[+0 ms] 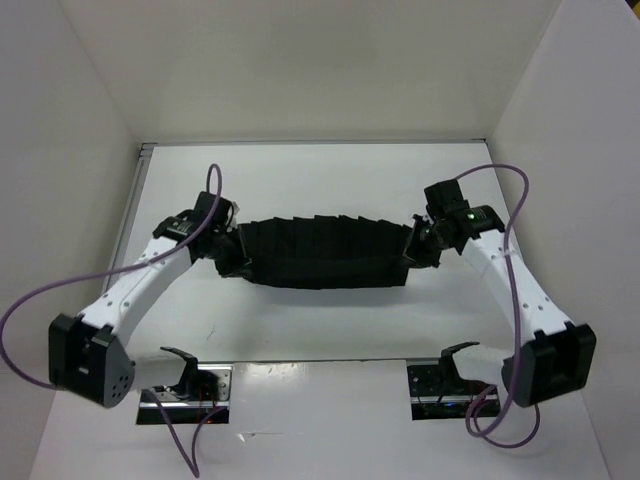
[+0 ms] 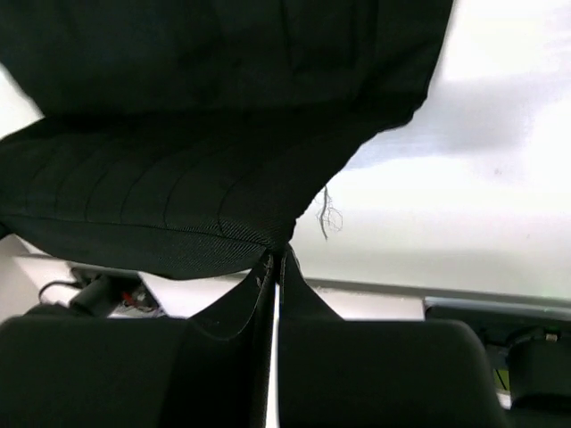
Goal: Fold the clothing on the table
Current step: Fold the skirt
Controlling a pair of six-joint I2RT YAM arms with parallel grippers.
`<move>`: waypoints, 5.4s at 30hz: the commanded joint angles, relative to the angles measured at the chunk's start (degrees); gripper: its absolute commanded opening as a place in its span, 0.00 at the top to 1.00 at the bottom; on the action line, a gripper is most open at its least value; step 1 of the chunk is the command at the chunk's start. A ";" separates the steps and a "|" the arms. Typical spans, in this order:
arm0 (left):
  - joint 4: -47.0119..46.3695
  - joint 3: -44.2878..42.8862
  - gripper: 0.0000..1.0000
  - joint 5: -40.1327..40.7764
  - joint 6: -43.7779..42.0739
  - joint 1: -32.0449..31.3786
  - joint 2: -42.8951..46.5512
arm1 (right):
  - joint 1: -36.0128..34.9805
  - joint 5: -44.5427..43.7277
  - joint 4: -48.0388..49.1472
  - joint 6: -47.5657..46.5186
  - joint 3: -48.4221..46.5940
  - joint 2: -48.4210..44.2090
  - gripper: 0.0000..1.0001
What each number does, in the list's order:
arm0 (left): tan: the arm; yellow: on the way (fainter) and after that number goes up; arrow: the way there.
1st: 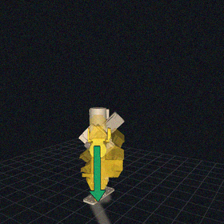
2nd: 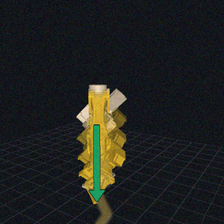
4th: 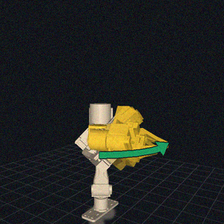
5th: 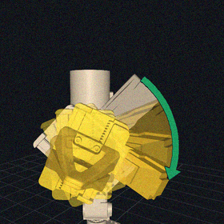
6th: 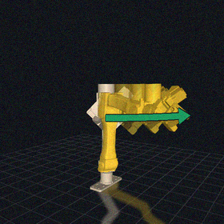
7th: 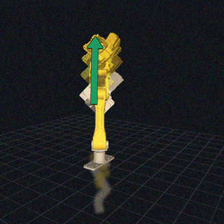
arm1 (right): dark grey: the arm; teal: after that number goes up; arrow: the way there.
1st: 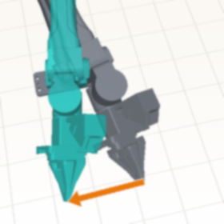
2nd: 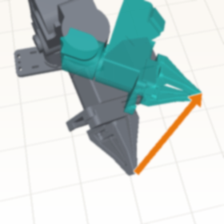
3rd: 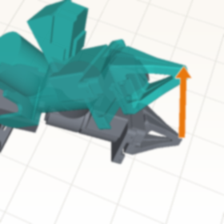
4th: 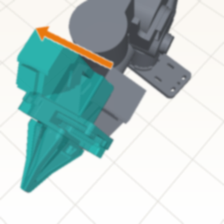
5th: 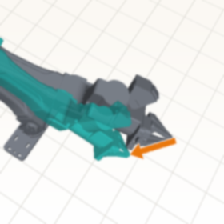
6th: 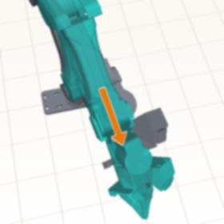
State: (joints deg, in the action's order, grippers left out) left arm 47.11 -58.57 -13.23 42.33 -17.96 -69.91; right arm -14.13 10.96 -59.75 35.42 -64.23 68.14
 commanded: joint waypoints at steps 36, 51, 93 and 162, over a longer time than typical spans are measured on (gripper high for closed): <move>-21.79 -32.68 0.39 -1.71 0.49 17.52 -35.31 | 9.30 -10.26 29.88 -4.31 -22.35 29.34 0.53; -24.88 -8.41 0.41 -5.49 -9.27 7.15 -19.48 | 9.30 0.64 23.09 -10.19 -1.43 20.97 0.27; -25.57 -2.25 0.07 3.21 -7.78 9.52 -36.70 | 9.30 7.93 20.72 -10.55 -0.20 22.21 0.24; -26.81 -16.94 1.00 -14.27 1.53 -2.61 -24.13 | -8.64 20.09 30.69 0.18 -15.95 29.80 0.83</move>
State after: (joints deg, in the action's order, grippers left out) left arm 20.51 -75.94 -26.24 43.75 -19.75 -95.98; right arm -25.23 37.43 -24.21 36.51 -82.83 106.80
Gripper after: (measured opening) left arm 0.025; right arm 0.164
